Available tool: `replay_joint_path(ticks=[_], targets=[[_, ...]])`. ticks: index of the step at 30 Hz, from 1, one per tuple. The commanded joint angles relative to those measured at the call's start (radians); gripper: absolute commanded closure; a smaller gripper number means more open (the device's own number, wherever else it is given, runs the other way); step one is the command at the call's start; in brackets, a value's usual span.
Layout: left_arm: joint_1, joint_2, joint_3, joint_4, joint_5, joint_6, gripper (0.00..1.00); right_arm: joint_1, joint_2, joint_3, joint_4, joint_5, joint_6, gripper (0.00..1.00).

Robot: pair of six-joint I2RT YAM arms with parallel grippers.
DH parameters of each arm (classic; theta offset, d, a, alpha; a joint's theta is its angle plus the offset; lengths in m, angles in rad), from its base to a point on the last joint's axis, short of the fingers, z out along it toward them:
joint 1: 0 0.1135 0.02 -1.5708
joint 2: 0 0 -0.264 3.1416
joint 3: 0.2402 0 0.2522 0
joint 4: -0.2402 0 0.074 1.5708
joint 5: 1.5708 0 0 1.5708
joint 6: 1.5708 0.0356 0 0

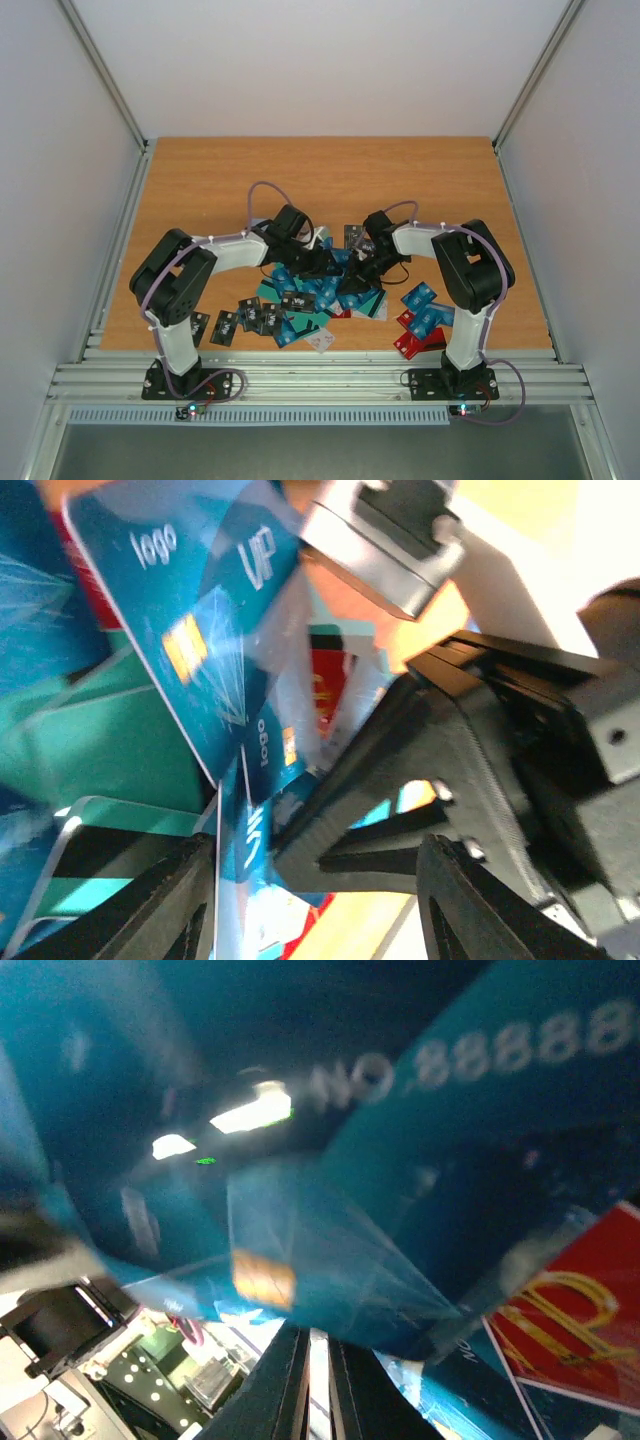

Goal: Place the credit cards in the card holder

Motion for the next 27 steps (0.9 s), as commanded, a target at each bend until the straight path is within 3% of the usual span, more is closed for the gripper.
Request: replay_joint_path(ticks=[1,9,19,27], targets=[[-0.026,-0.028,-0.024,0.097,0.126,-0.017,0.46,0.012,0.074,-0.015,-0.014,0.140,-0.008,0.92],[-0.025,-0.011,-0.014,0.064,0.111,-0.001,0.50,0.012,0.080,-0.010,-0.022,0.139,-0.021,0.92],[-0.024,-0.014,0.039,-0.163,-0.092,0.131,0.72,0.012,0.084,-0.009,-0.026,0.138,-0.031,0.92],[-0.025,-0.025,0.035,-0.149,-0.086,0.136,0.93,0.011,0.091,-0.009,-0.011,0.133,-0.019,0.92]])
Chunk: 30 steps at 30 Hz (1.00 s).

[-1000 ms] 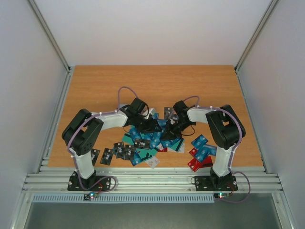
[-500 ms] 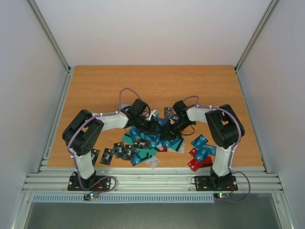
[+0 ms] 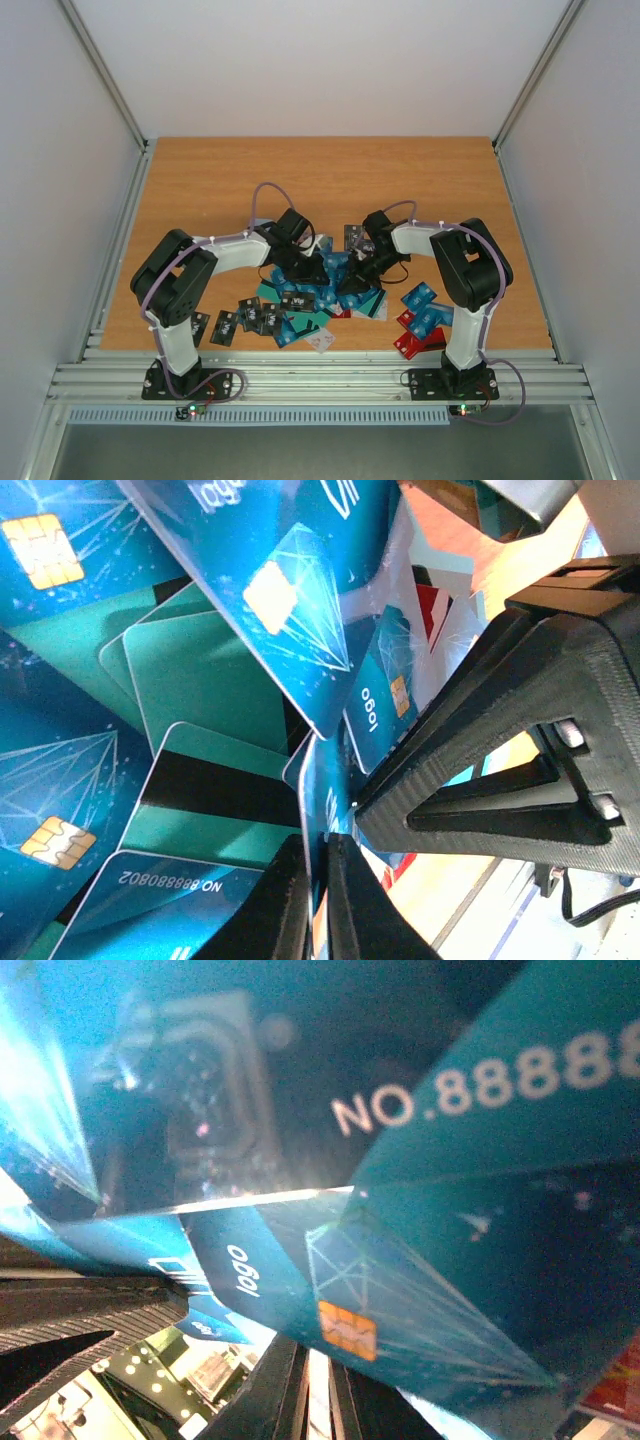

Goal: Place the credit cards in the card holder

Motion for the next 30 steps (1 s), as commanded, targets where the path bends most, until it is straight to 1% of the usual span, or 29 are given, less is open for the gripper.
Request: replay_joint_path(ticks=[1,3,6,8,10,12,15,17,19,25,30], targets=[[-0.004,-0.025,0.019,0.005,-0.009,0.019,0.95,0.013,0.075,-0.026,0.013,0.143,0.005,0.92],[-0.004,-0.023,0.022,0.007,-0.004,0.017,0.99,0.013,0.077,-0.026,0.016,0.141,0.010,0.92],[-0.002,-0.020,0.027,0.013,0.012,0.010,1.00,0.013,0.075,-0.019,0.017,0.141,0.016,0.92],[0.002,-0.023,0.042,-0.012,0.019,0.004,1.00,0.013,0.064,-0.013,0.016,0.140,0.018,0.92],[0.021,-0.048,0.051,-0.053,0.016,0.007,1.00,0.013,0.042,0.001,0.007,0.140,0.016,0.91],[0.063,-0.087,0.055,-0.084,0.033,-0.001,1.00,0.011,0.014,0.022,-0.016,0.142,0.011,0.88],[0.121,-0.146,0.095,-0.193,0.052,0.009,1.00,0.010,-0.029,0.069,-0.056,0.143,0.000,0.83],[0.153,-0.184,0.128,-0.284,0.025,0.067,1.00,0.008,-0.047,0.100,-0.082,0.141,-0.007,0.80],[0.192,-0.214,0.144,-0.332,-0.006,0.115,1.00,0.008,-0.061,0.132,-0.103,0.136,-0.013,0.78],[0.344,-0.224,0.162,-0.329,0.014,0.176,1.00,0.008,-0.055,0.247,-0.141,0.106,-0.014,0.74],[0.444,-0.167,0.183,-0.249,0.051,0.206,1.00,0.007,0.011,0.369,-0.137,0.071,0.014,0.72]])
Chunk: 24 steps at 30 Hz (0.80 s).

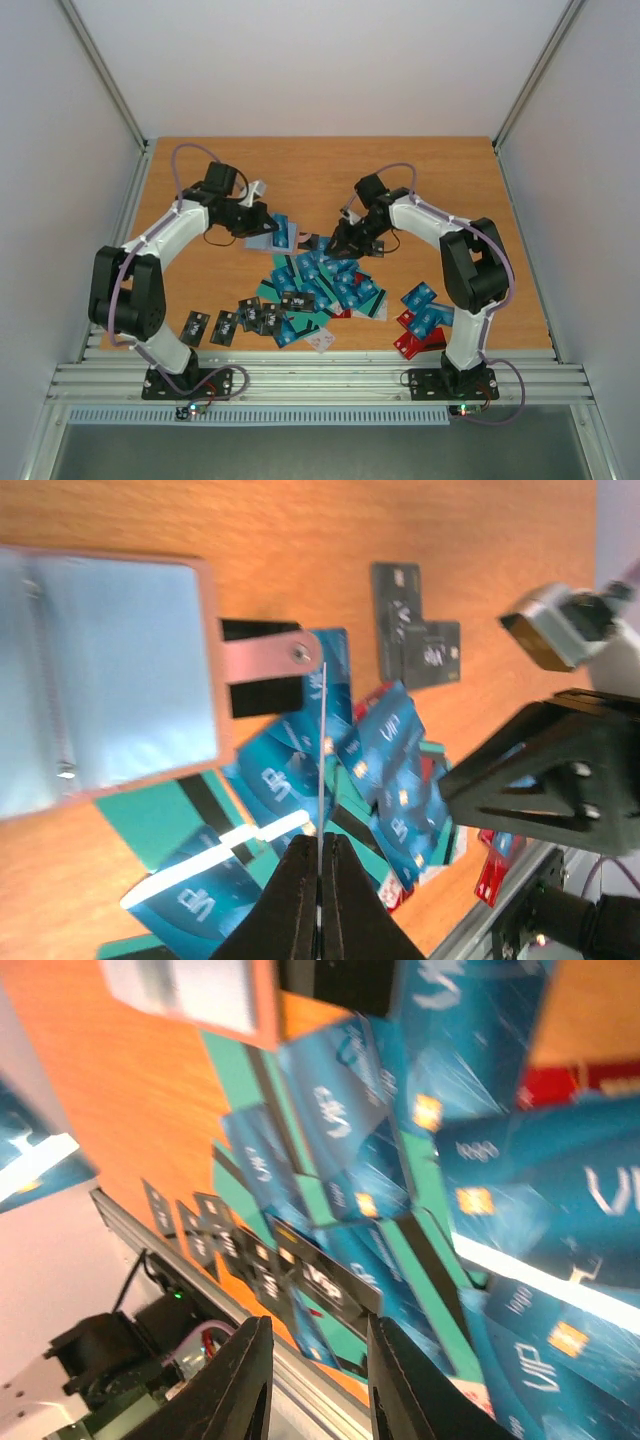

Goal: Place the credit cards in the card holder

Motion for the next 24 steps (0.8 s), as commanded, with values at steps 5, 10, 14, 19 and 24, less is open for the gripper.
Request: replay_joint_path(ticks=[5,10,14,19,24], targets=[[0.127,0.101,0.026,0.156,0.054,0.070,1.00,0.000,0.138,0.221,0.018,-0.074,0.074,0.70],[0.176,0.162,0.010,0.254,0.065,0.076,1.00,0.001,0.232,0.346,0.037,-0.113,0.117,0.66],[0.190,0.193,-0.002,0.323,0.056,0.048,1.00,0.008,0.300,0.439,0.040,-0.141,0.139,0.63],[0.201,0.226,0.003,0.319,0.041,0.064,1.00,0.028,0.395,0.564,-0.003,-0.154,0.141,0.62],[0.208,0.235,-0.014,0.314,0.026,0.092,1.00,0.054,0.511,0.716,-0.083,-0.165,0.122,0.62]])
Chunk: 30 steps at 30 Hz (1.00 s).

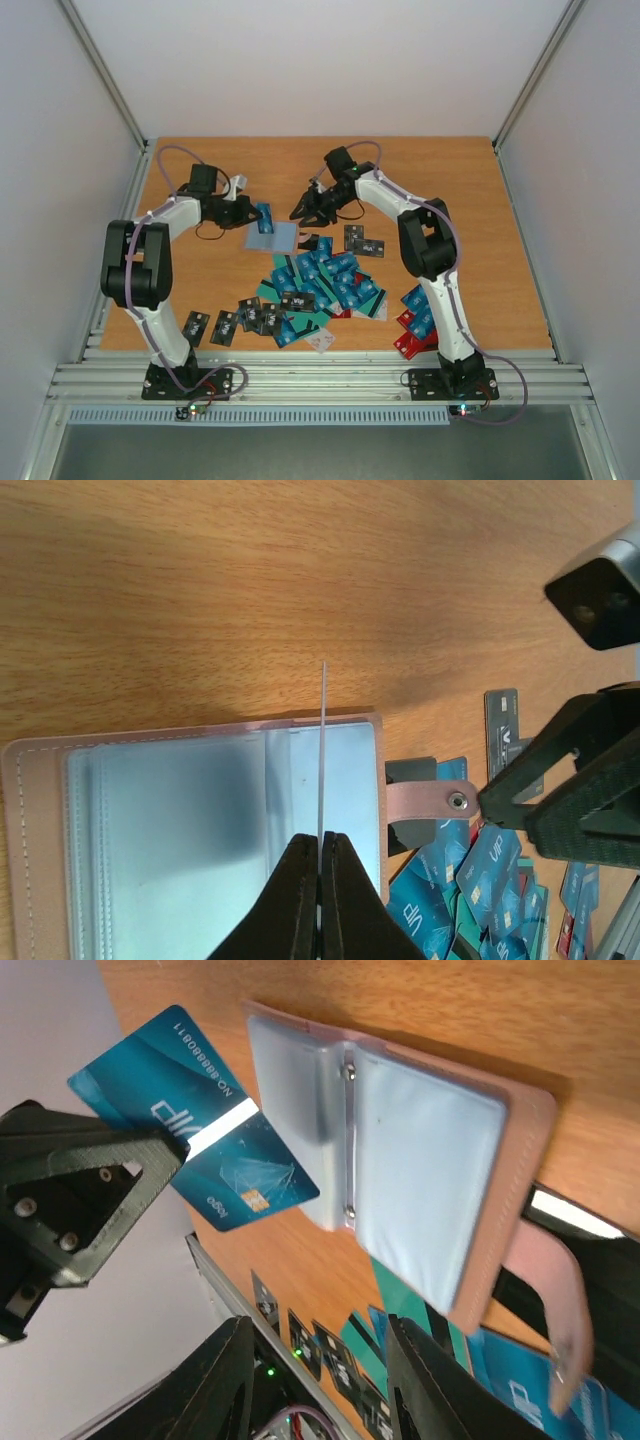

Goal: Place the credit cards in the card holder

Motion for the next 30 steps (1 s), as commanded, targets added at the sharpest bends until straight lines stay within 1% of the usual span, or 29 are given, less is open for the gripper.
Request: replay_joint_path(ticks=[1,5,8,20,30], targets=[[0.010,0.018,-0.014,0.048,-0.009,0.041,1.00,0.030,0.094,0.127,-0.096,-0.033,-0.009,0.62],[0.010,0.036,-0.015,0.052,-0.008,0.048,1.00,0.036,0.154,0.217,-0.150,-0.041,-0.023,0.62],[0.009,0.046,-0.020,0.070,0.003,0.042,1.00,0.038,0.180,0.241,-0.159,-0.044,-0.026,0.62],[0.010,0.091,-0.029,0.105,0.045,0.024,1.00,0.037,0.217,0.247,-0.246,0.008,-0.082,0.65],[0.010,0.103,-0.048,0.135,0.088,0.009,1.00,0.033,0.248,0.248,-0.278,0.033,-0.113,0.66]])
